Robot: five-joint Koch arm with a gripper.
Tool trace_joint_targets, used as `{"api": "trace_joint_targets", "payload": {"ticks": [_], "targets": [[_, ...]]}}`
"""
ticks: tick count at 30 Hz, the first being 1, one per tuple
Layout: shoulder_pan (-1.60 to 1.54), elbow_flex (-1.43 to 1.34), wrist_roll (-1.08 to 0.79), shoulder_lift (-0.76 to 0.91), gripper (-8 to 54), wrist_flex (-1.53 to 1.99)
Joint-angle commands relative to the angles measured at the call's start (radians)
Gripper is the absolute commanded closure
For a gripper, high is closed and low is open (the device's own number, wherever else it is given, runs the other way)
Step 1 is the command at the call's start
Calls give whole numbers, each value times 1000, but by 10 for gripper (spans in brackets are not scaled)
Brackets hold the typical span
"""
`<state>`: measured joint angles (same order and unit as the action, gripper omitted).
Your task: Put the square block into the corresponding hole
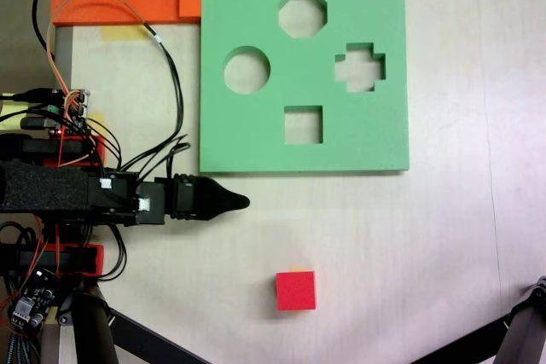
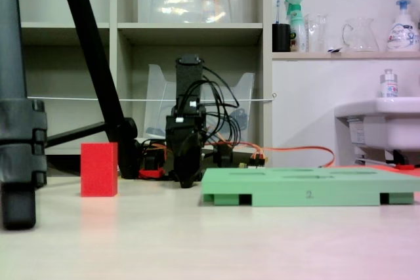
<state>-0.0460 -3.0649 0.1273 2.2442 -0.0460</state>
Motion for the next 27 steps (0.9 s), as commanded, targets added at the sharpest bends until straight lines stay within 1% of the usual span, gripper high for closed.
{"api": "trace_joint_targets", "payload": {"ticks": [1, 3, 4, 7, 8, 9, 11, 13, 15, 17, 18, 19, 21, 23, 24, 25, 27], "targets": [[11, -67, 92, 75, 106, 35], [28, -67, 133, 75, 107, 34], [37, -67, 195, 75, 109, 35], [94, -67, 526, 75, 108, 37], [98, -69, 698, 75, 107, 25], [123, -67, 819, 75, 107, -14], [172, -64, 874, 75, 112, -28], [204, -51, 973, 75, 127, -17], [270, 2, 988, 75, 142, 55], [328, 120, 1028, 75, 143, 268], [351, 236, 1072, 75, 145, 468], [359, 293, 1088, 72, 146, 572], [373, 359, 1120, 71, 153, 664], [399, 528, 1129, 69, 153, 841], [405, 630, 1129, 60, 147, 959], [403, 689, 1129, 57, 132, 1006], [403, 776, 1118, 57, 105, 1011]]}}
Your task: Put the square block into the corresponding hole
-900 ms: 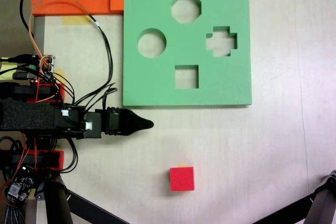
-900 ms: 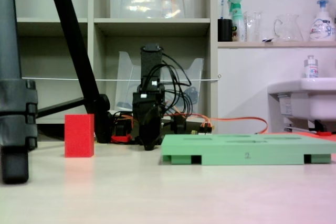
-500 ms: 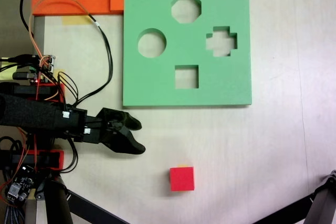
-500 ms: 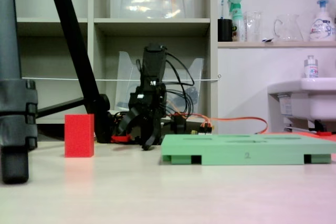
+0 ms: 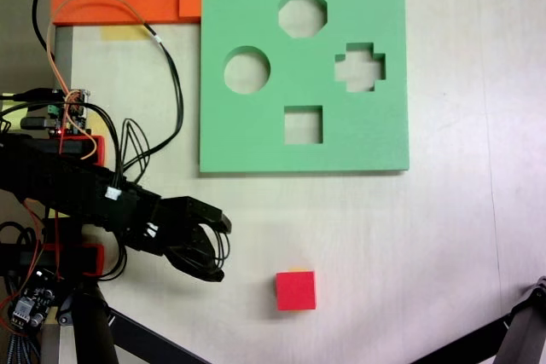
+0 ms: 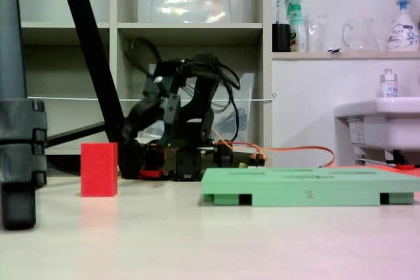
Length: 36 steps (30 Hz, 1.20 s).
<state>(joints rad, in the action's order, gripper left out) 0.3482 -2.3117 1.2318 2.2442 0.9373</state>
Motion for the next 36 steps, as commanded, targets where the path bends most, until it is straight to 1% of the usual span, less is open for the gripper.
{"api": "trace_joint_targets", "payload": {"ticks": [1, 2, 3, 4, 5, 6, 7, 11, 22, 30, 32, 34, 35, 36], "targets": [[11, 72, 8, 57, 97, 26], [15, 130, 5, 43, 84, 28], [23, 201, 2, -20, 66, 66], [21, 336, -3, -133, 38, 193], [21, 538, -29, -298, 9, 400], [21, 761, -84, -480, -38, 618], [21, 842, -115, -557, -67, 681], [21, 957, -138, -686, -67, 669], [46, 1134, -181, -959, -68, 626], [60, 1180, -166, -1072, -67, 578], [60, 1170, -137, -1086, -51, 578], [52, 1154, -100, -1095, 106, 578], [51, 1143, -84, -1097, 152, 577], [51, 1138, -84, -1103, 149, 577]]}}
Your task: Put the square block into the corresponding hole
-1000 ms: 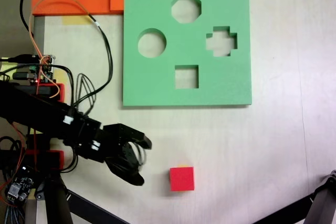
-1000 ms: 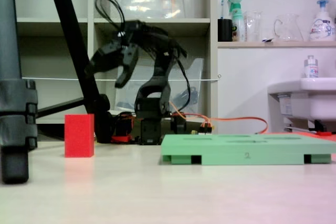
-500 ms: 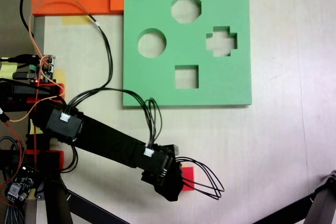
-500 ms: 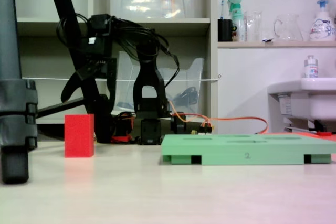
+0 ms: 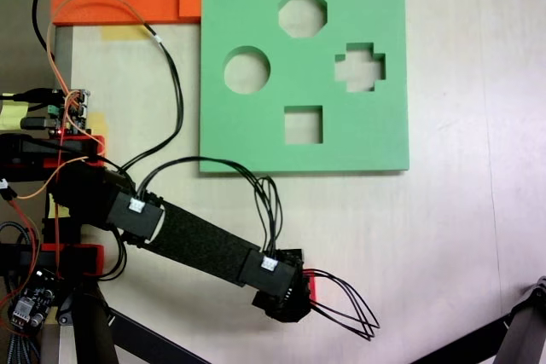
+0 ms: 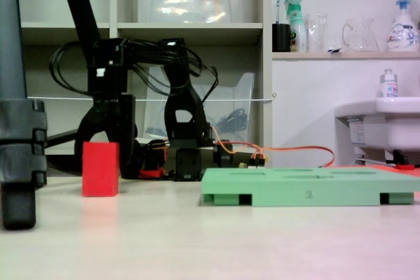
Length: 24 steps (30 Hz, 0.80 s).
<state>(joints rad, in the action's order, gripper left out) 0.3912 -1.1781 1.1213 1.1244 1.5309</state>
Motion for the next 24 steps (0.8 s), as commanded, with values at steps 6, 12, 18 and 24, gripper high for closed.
{"api": "trace_joint_targets", "payload": {"ticks": [6, 12, 18, 24], "targets": [[9, -18, 23, -8, 124, -15], [5, -34, 23, -6, 169, 15], [-8, -34, 15, 81, 222, 43], [-43, -32, 26, 224, 295, 97]]}}
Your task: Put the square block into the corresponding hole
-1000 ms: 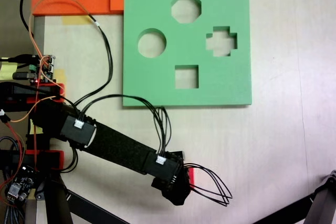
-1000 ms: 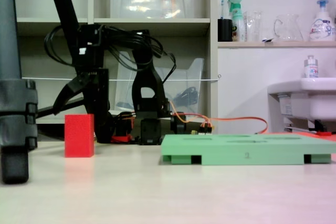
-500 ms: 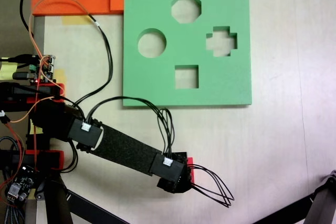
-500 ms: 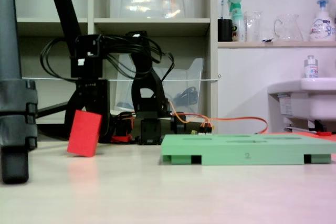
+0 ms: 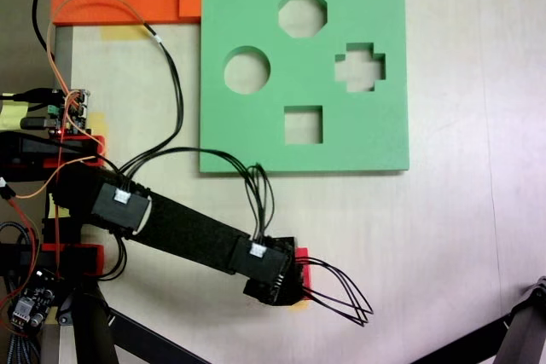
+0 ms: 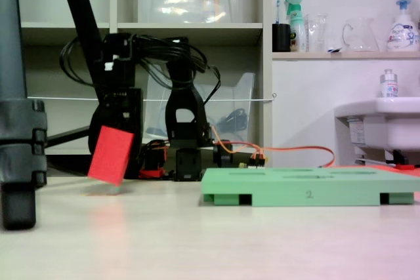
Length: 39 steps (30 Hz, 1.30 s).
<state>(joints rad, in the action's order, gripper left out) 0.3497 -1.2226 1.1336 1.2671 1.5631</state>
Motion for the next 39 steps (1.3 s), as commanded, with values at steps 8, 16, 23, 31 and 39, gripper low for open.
{"api": "trace_joint_targets", "payload": {"ticks": [8, 16, 23, 31, 39], "targets": [[-420, 41, 511, 241, 296, 91], [-772, 49, 907, 175, 296, -117], [-824, 51, 923, 32, 296, -210], [-831, 55, 925, -9, 295, -235], [-857, 54, 925, 32, 294, -107]]}}
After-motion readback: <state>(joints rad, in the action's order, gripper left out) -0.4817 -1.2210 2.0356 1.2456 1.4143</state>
